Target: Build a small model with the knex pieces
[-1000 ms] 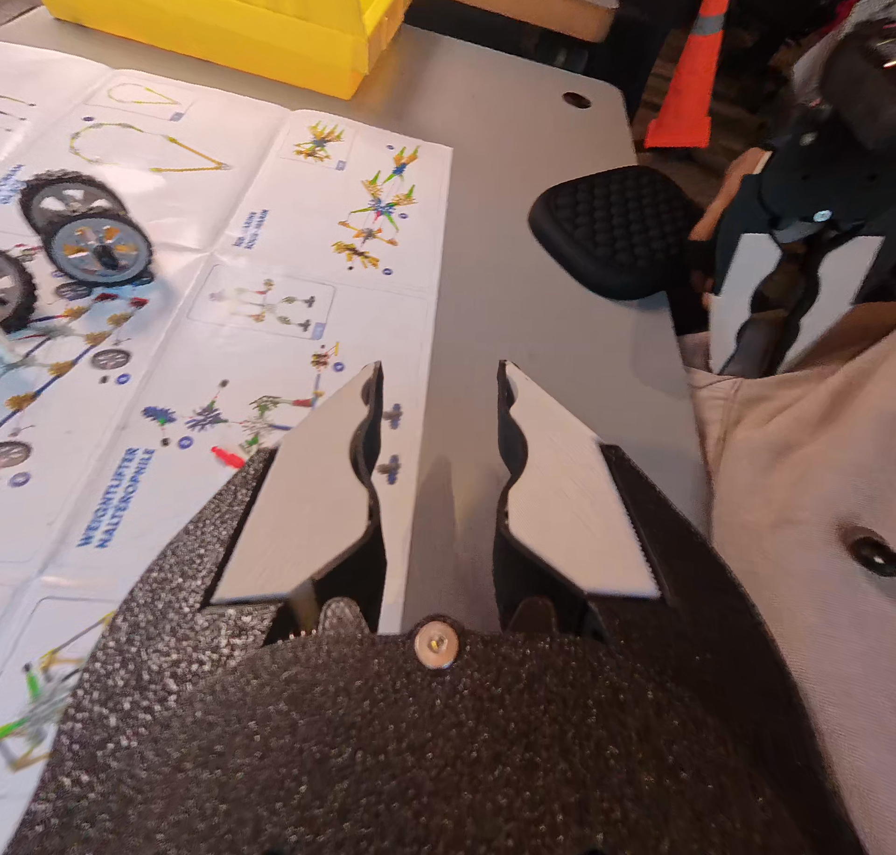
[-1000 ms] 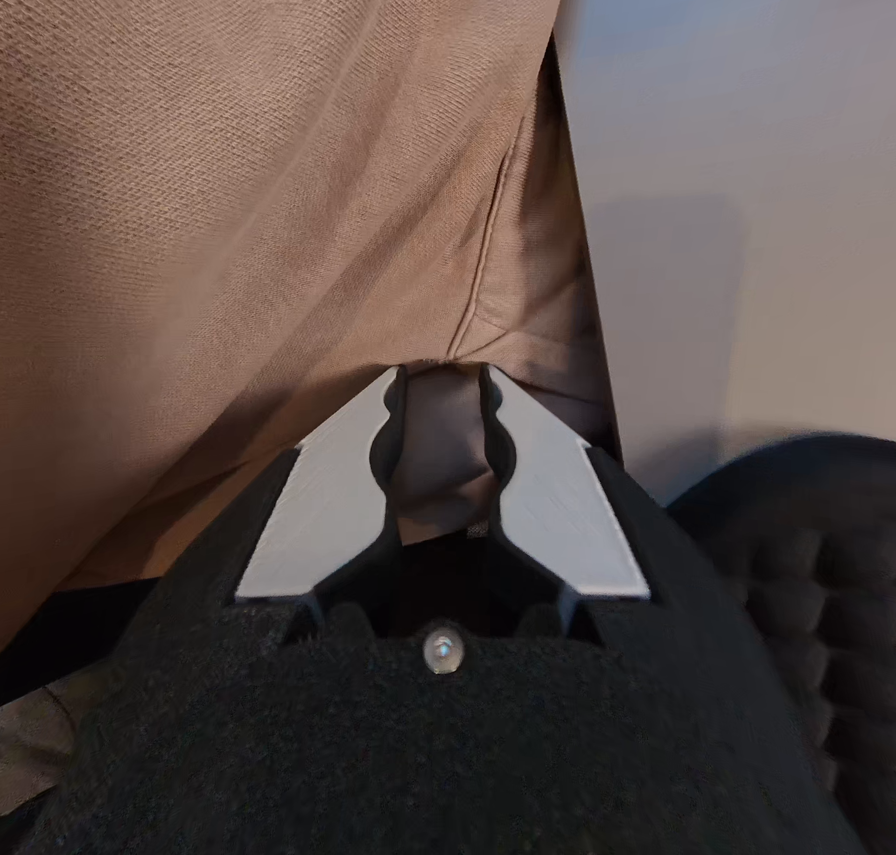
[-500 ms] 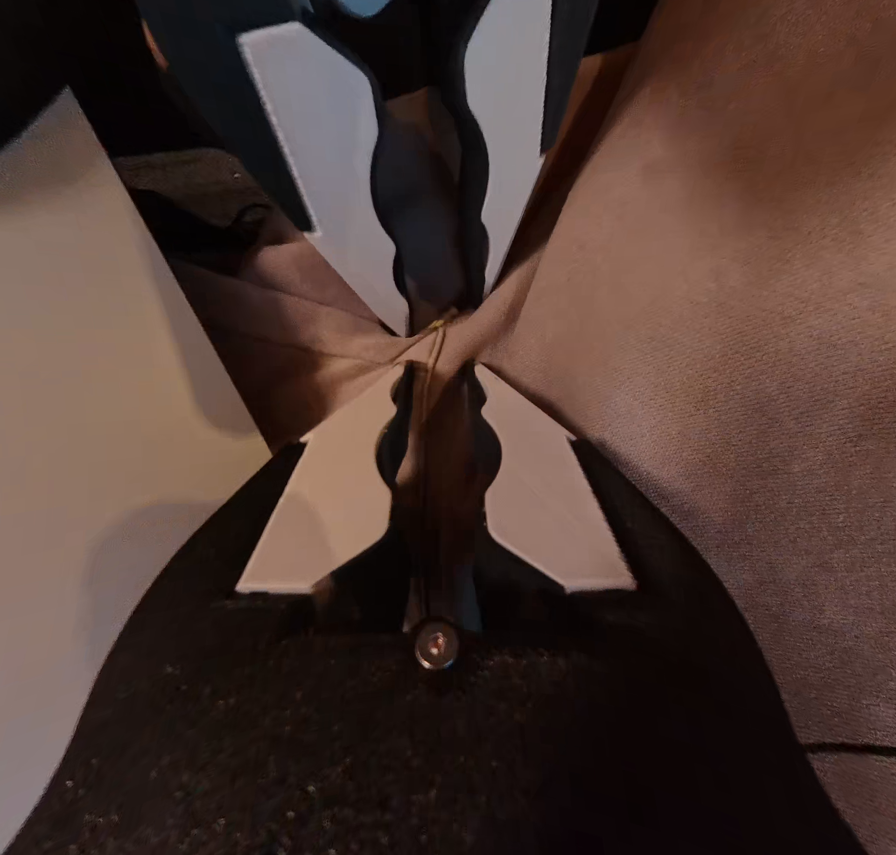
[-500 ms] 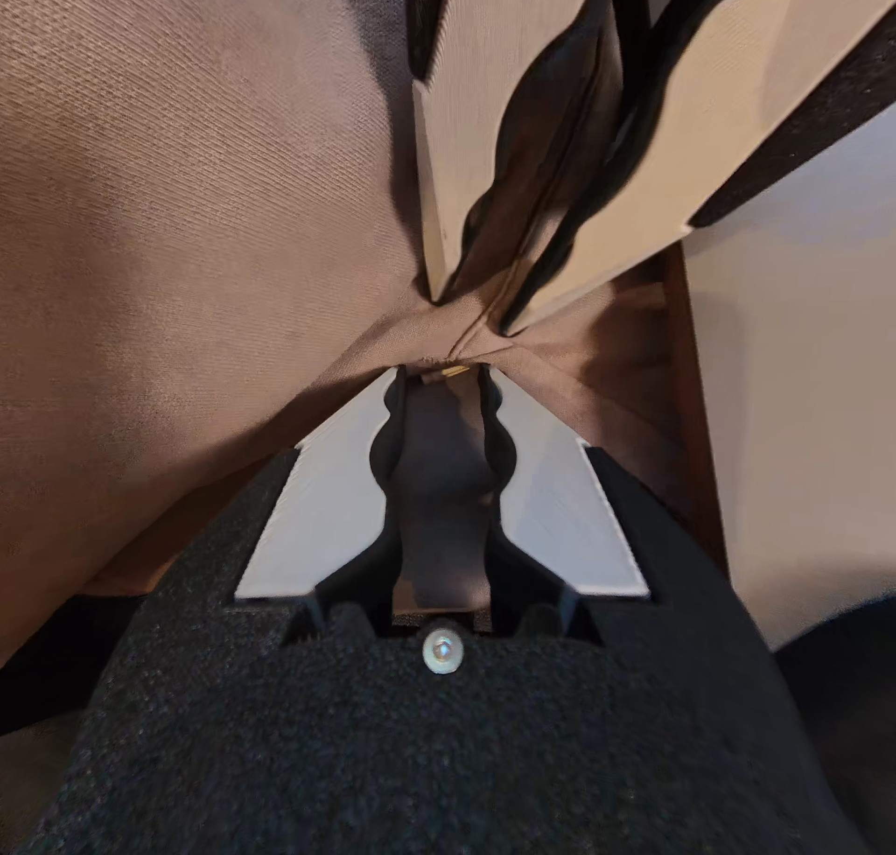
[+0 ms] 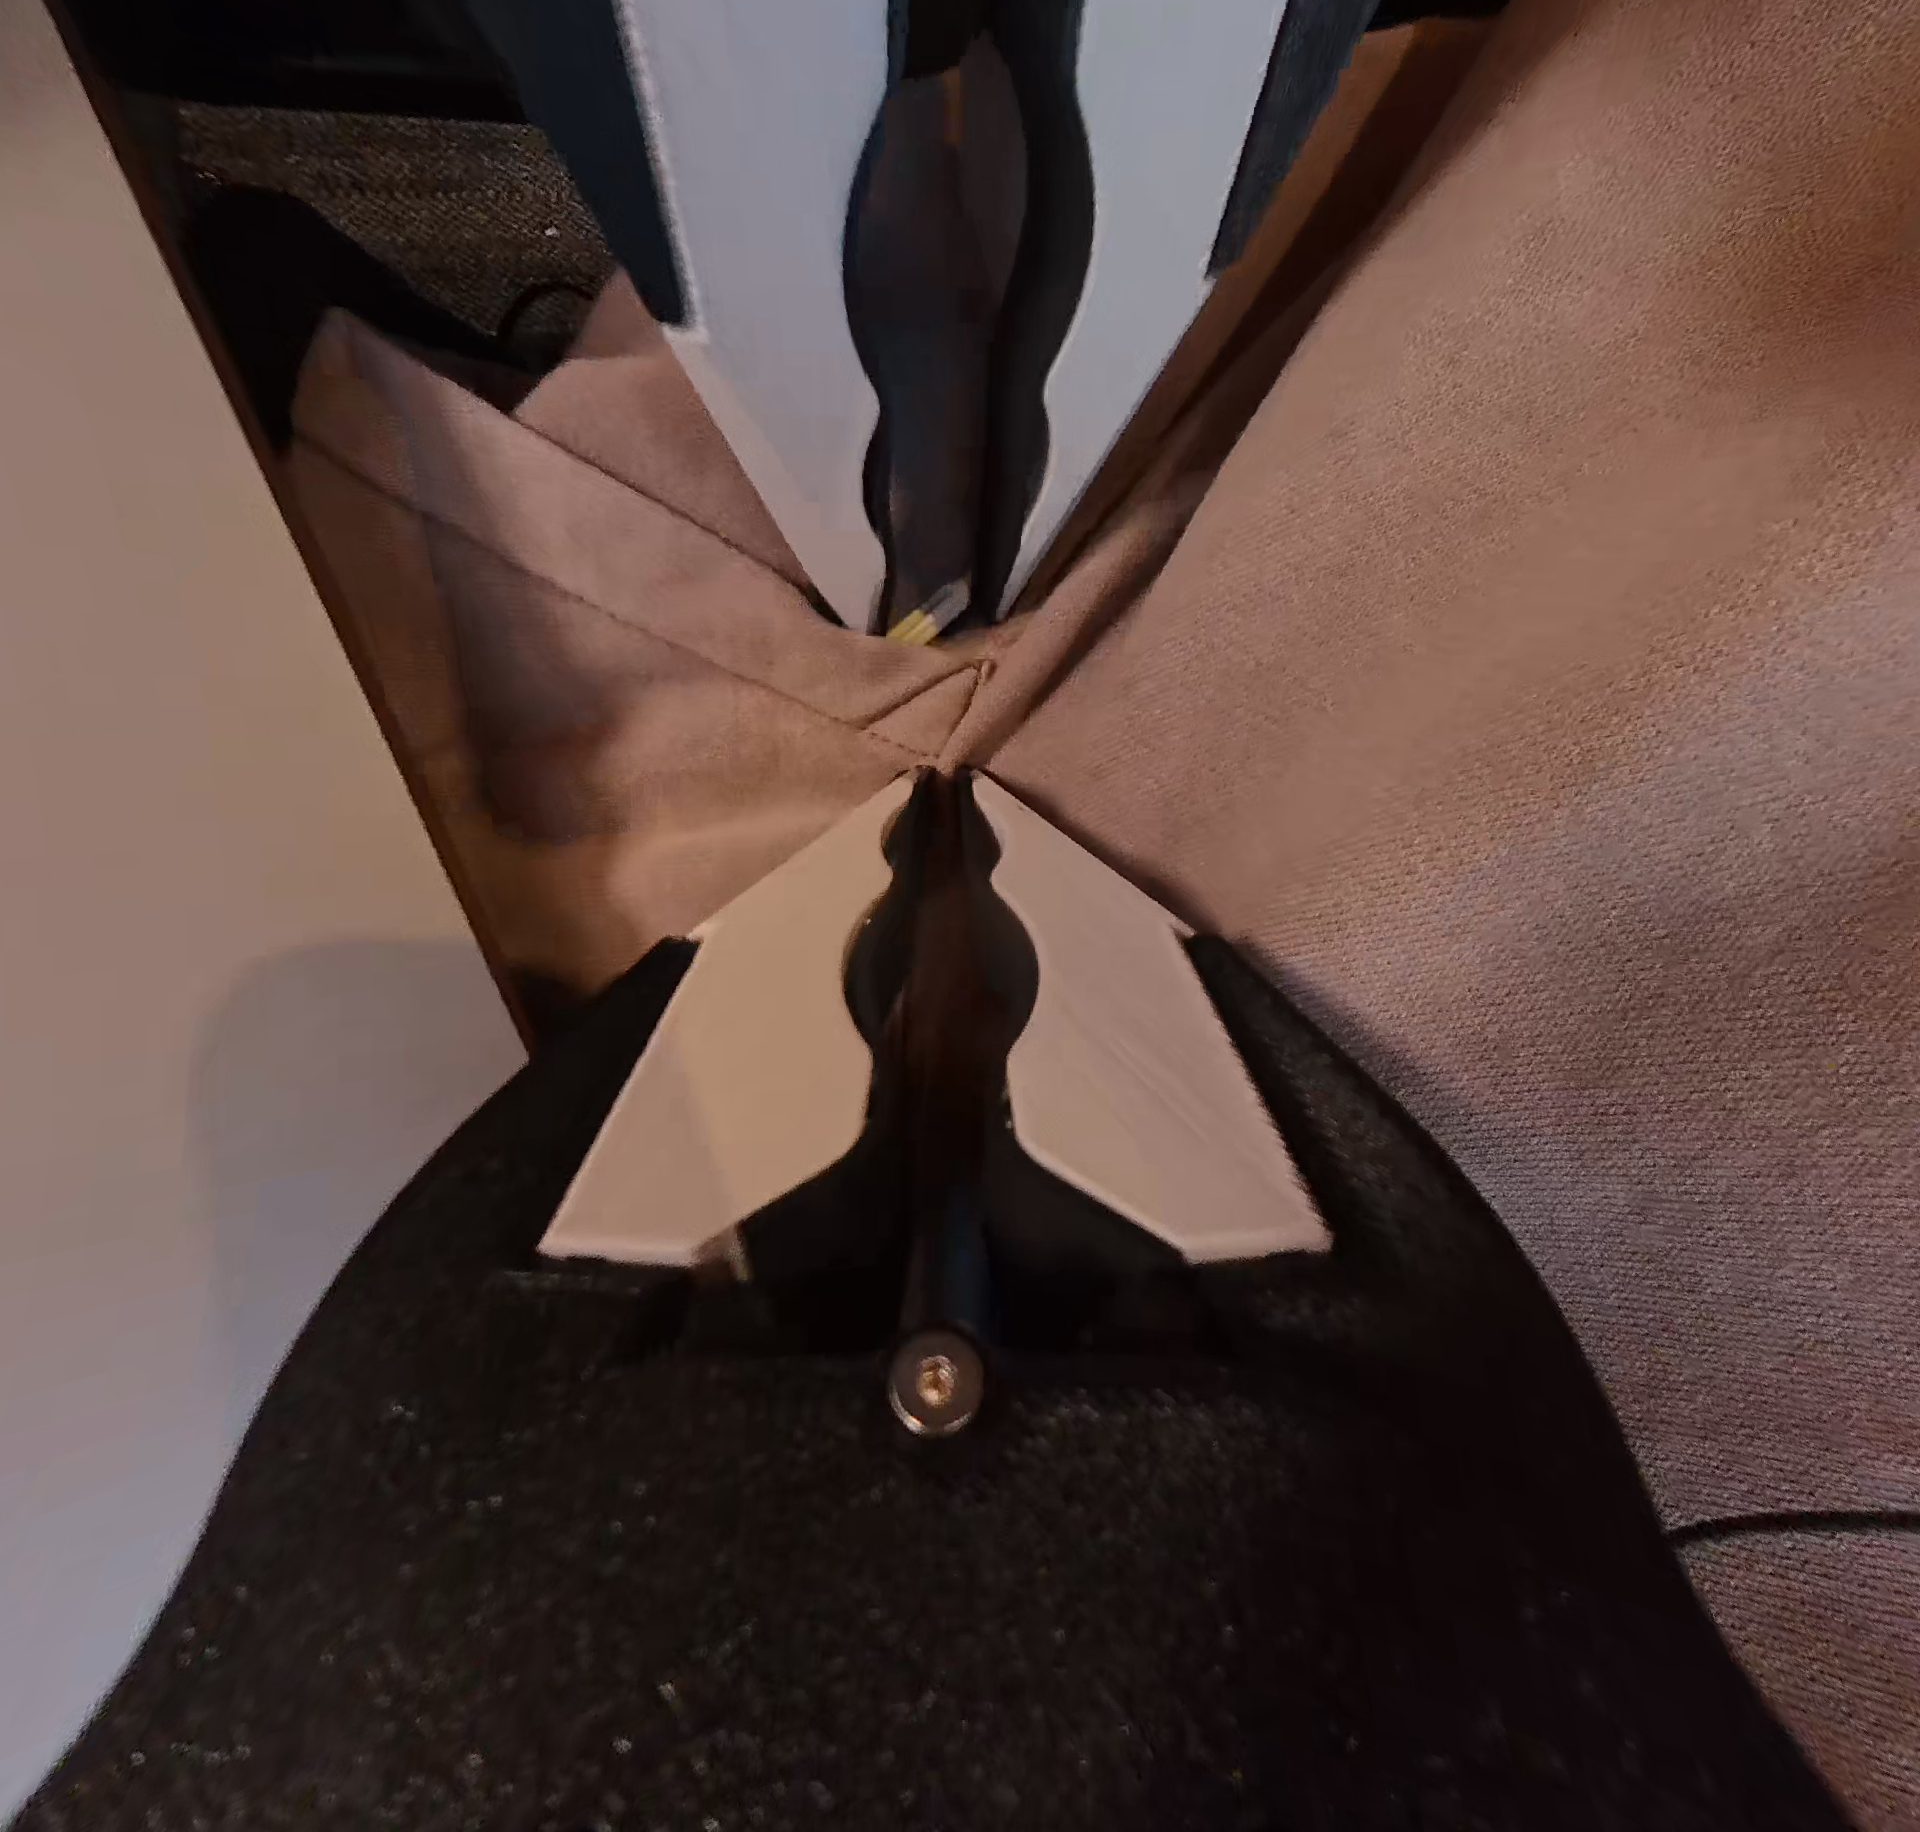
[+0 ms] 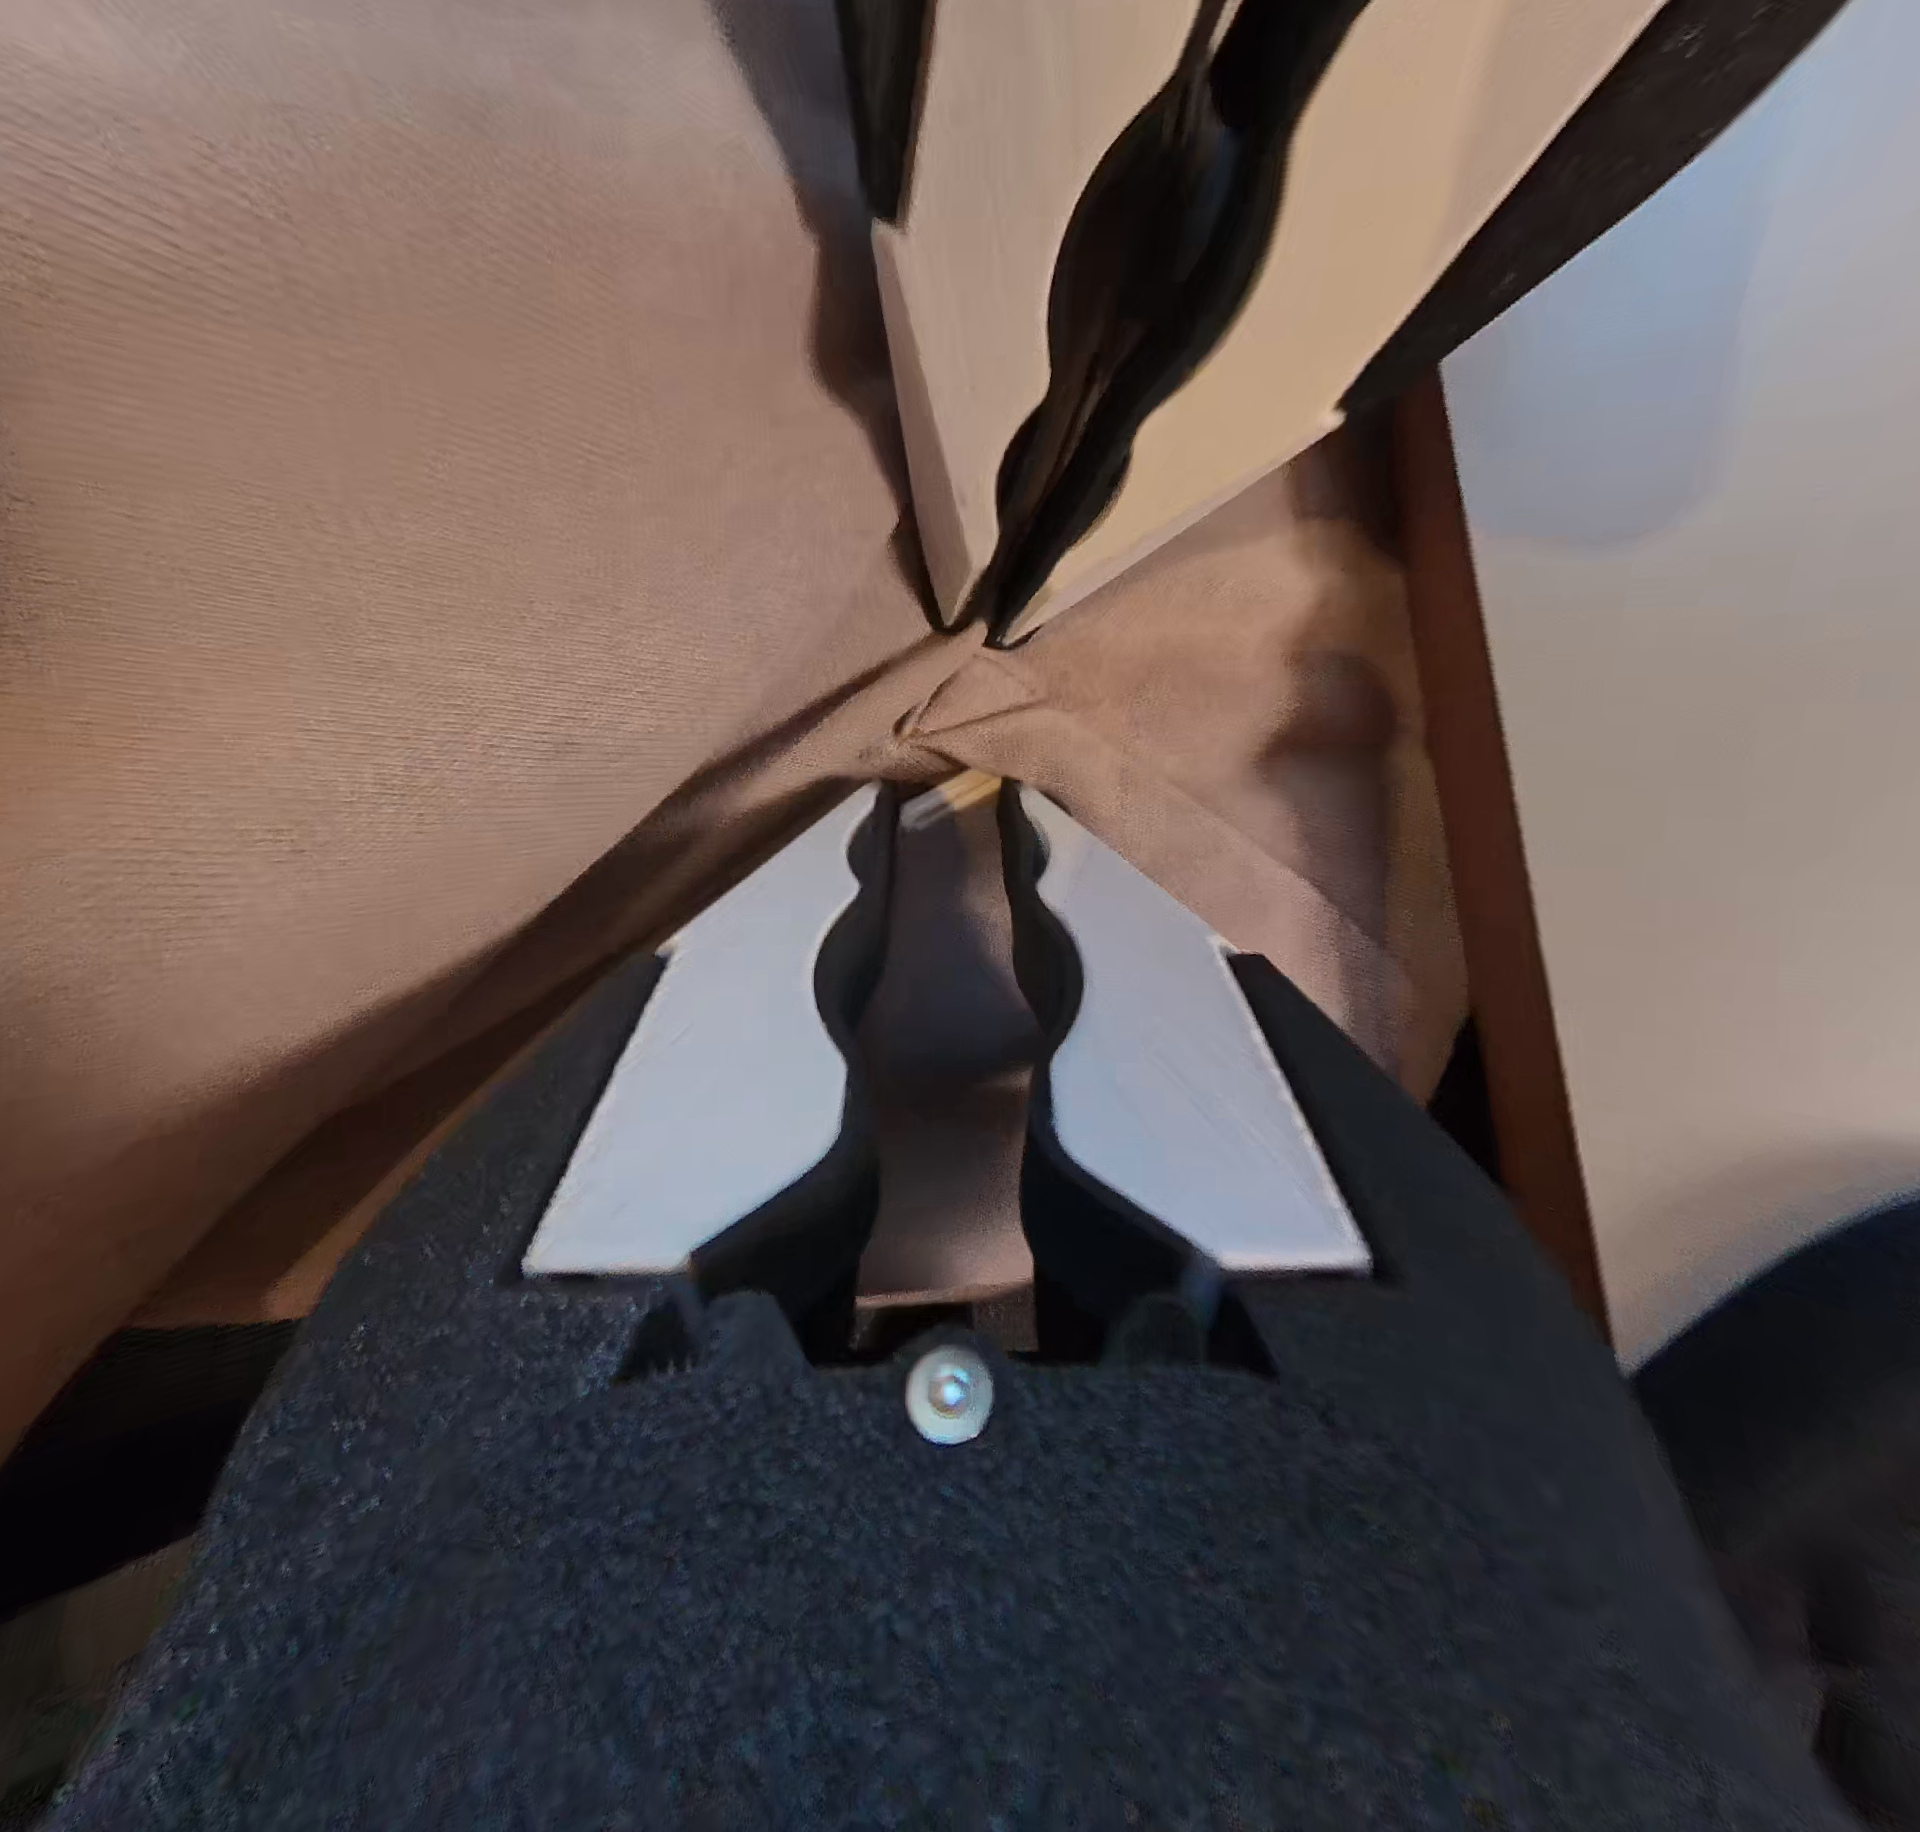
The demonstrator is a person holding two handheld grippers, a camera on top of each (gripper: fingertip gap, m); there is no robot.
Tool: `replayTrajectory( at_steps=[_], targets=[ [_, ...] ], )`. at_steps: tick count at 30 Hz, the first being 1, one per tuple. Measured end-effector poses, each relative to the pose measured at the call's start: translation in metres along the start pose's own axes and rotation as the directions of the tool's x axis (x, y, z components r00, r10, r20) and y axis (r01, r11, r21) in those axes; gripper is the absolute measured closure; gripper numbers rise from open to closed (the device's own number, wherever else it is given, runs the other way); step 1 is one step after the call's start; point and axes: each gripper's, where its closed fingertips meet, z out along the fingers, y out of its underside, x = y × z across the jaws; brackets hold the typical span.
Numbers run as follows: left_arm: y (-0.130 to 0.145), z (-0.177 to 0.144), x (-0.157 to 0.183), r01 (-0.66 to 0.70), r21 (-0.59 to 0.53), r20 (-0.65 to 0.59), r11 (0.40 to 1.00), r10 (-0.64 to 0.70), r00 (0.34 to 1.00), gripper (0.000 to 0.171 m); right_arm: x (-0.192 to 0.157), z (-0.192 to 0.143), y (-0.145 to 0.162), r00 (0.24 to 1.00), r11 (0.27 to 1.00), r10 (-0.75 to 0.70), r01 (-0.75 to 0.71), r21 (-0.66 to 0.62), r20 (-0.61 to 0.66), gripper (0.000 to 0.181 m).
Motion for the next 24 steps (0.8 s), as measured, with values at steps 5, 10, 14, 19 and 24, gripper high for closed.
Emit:
replayTrajectory(
  at_steps=[5, 10, 14, 19, 24],
  targets=[
    [0.002, -0.002, 0.000, 0.010, 0.009, -0.008, 1.000, -0.010, 1.000, 0.170, 0.005, 0.004, 0.009, 0.995, 0.993, 0.097, -0.097, -0.063, -0.003, 0.163],
    [0.002, -0.005, 0.001, 0.026, 0.051, -0.022, 0.998, -0.025, 0.999, 0.170, 0.006, 0.010, 0.010, 0.996, 0.992, 0.085, -0.087, -0.093, -0.029, 0.166],
    [0.001, -0.005, 0.001, 0.026, 0.083, -0.016, 0.996, -0.025, 1.000, 0.170, 0.010, 0.003, 0.012, 0.996, 0.993, 0.080, -0.084, -0.084, -0.042, 0.177],
    [-0.003, -0.008, 0.000, 0.040, 0.149, -0.008, 0.988, -0.039, 0.999, 0.168, 0.011, -0.029, 0.006, 0.999, 0.999, 0.039, -0.040, -0.026, -0.032, 0.177],
    [-0.019, -0.030, 0.001, 0.019, 0.324, 0.022, 0.946, -0.028, 0.999, 0.159, 0.033, -0.072, -0.016, 0.994, 0.992, 0.051, -0.040, 0.116, -0.096, 0.177]
  ],
)
